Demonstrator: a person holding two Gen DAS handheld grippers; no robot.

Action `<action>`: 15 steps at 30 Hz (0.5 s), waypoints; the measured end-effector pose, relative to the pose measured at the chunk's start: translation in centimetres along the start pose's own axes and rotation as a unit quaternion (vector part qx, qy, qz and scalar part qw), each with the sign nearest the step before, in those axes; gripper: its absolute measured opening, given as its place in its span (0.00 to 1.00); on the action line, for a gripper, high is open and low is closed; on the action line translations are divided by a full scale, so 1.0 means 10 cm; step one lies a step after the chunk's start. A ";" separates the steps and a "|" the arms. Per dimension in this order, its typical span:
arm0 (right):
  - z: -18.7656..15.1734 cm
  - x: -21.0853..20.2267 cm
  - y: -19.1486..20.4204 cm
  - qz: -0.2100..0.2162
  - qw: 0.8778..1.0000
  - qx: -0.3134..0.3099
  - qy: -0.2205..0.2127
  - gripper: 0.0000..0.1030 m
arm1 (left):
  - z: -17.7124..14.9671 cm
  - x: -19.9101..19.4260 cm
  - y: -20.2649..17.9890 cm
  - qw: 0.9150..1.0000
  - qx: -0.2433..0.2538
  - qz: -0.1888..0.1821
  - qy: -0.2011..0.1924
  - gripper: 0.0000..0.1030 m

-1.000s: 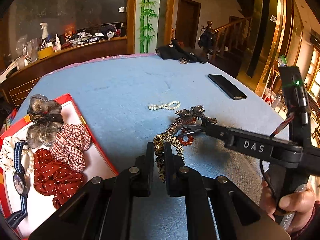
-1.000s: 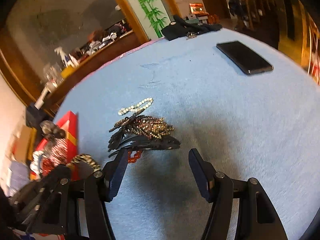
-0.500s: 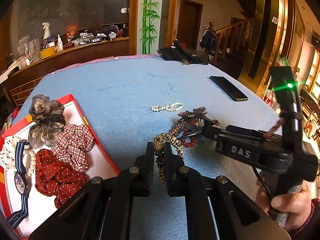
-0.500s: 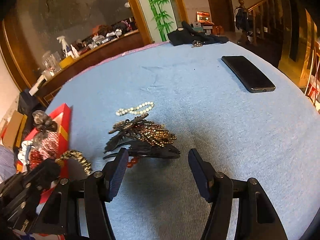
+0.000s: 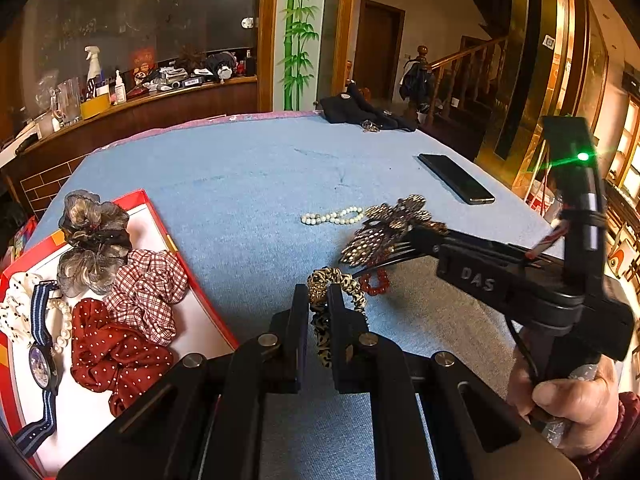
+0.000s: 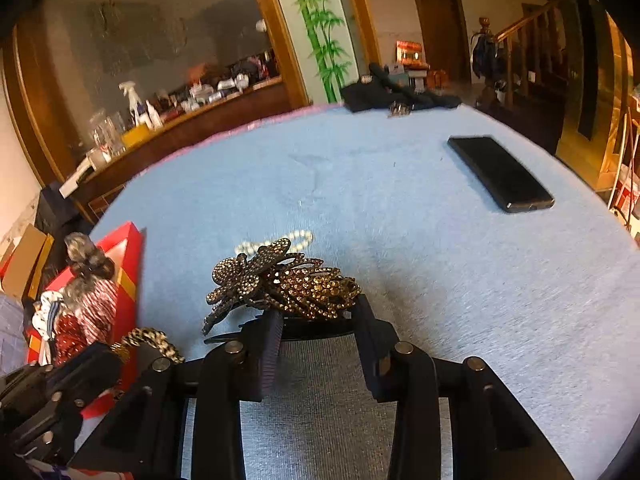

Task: Organize jewelry
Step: 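Grasp the jeweled butterfly hair clip with the right tool and lift it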

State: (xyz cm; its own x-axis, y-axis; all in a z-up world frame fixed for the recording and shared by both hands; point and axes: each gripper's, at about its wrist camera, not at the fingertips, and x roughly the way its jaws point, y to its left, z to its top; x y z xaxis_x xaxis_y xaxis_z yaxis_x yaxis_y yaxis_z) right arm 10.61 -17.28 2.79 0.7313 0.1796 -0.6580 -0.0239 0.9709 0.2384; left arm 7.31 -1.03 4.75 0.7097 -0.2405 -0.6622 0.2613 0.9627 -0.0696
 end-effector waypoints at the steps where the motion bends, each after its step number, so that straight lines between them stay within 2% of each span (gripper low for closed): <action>1: 0.00 -0.05 0.00 0.001 1.000 0.001 -0.009 0.36 | 0.00 -0.01 0.00 1.000 -0.001 0.000 -0.002 0.08; 6: 0.02 -0.15 0.03 0.009 1.000 -0.002 -0.028 0.36 | 0.01 -0.07 0.00 1.000 0.001 0.003 -0.013 0.08; 15: 0.03 -0.19 0.06 0.012 0.999 -0.007 -0.035 0.36 | 0.02 -0.11 -0.02 1.000 0.002 0.004 -0.017 0.08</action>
State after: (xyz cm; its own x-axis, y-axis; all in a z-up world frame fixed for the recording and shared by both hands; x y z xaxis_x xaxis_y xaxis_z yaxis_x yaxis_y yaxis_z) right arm 9.41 -17.09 4.38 0.7764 0.1919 -0.6003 -0.0512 0.9686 0.2434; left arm 6.60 -0.98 5.62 0.7335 -0.2369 -0.6371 0.2587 0.9640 -0.0606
